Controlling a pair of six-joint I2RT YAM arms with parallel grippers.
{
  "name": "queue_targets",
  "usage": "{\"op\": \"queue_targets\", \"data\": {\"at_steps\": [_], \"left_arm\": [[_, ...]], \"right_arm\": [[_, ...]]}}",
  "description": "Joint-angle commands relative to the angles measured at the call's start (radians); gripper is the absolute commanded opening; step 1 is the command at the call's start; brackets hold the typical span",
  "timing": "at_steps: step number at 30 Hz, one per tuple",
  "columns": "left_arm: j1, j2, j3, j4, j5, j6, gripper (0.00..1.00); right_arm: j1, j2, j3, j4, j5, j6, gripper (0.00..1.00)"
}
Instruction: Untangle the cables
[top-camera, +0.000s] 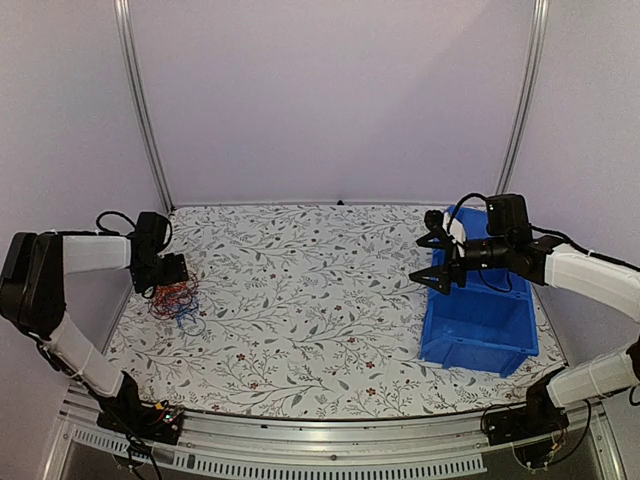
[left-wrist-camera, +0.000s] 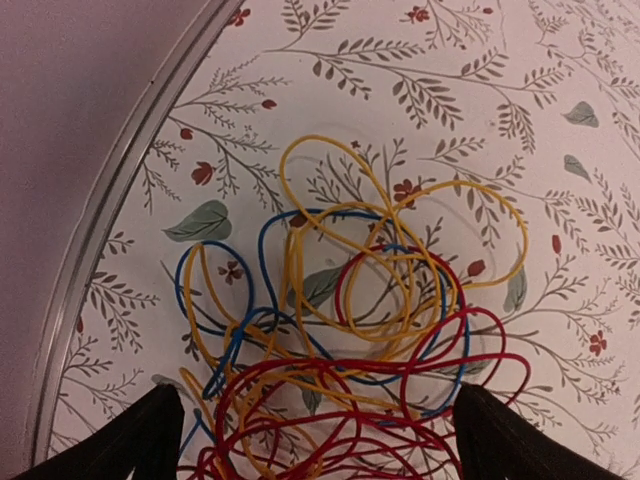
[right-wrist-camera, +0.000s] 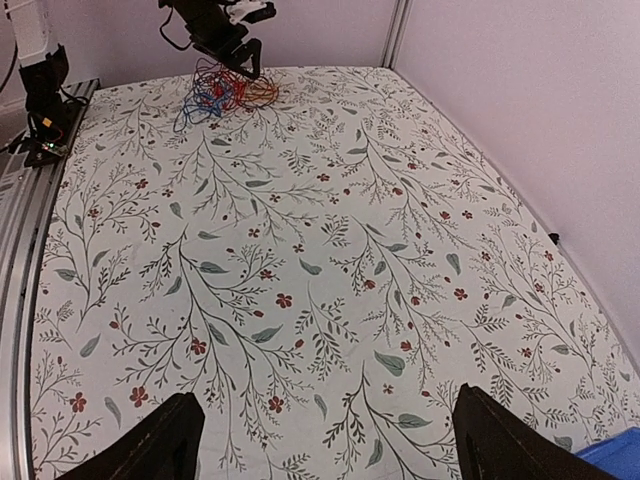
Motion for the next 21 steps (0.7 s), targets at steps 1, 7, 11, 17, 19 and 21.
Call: {"op": "queue_targets", "data": {"at_steps": [1,7,11,17,19,21], "left_arm": [[-0.055,0.054,0.025,-0.002,0.072,-0.021,0.96],[-0.237,0.128,0.034,0.044,0.223,-0.035,0.85],[-0.465,0.038,-0.029,0.171,0.273,-0.067,0.81],[-0.672,-0.076,-0.043,0.23,0.419,-0.019,0.72],[-0.682,-0.141,-0.037,0.173,0.39,-0.002,0.72],[-0.681,-0.224,-0.042,0.117,0.32,0.004,0.73]], "right_arm": [[0.008,-0.019,-0.016,-0.014,-0.006,-0.046,0.9],[0.008,-0.018,-0.021,-0.021,-0.011,-0.062,0.89],[0.008,-0.008,-0.02,-0.022,-0.008,-0.069,0.88],[0.012,0.027,-0.02,-0.021,-0.005,-0.075,0.87],[0.017,0.037,-0.02,-0.02,0.0,-0.08,0.87],[0.021,0.046,-0.021,-0.019,0.007,-0.083,0.87]]}}
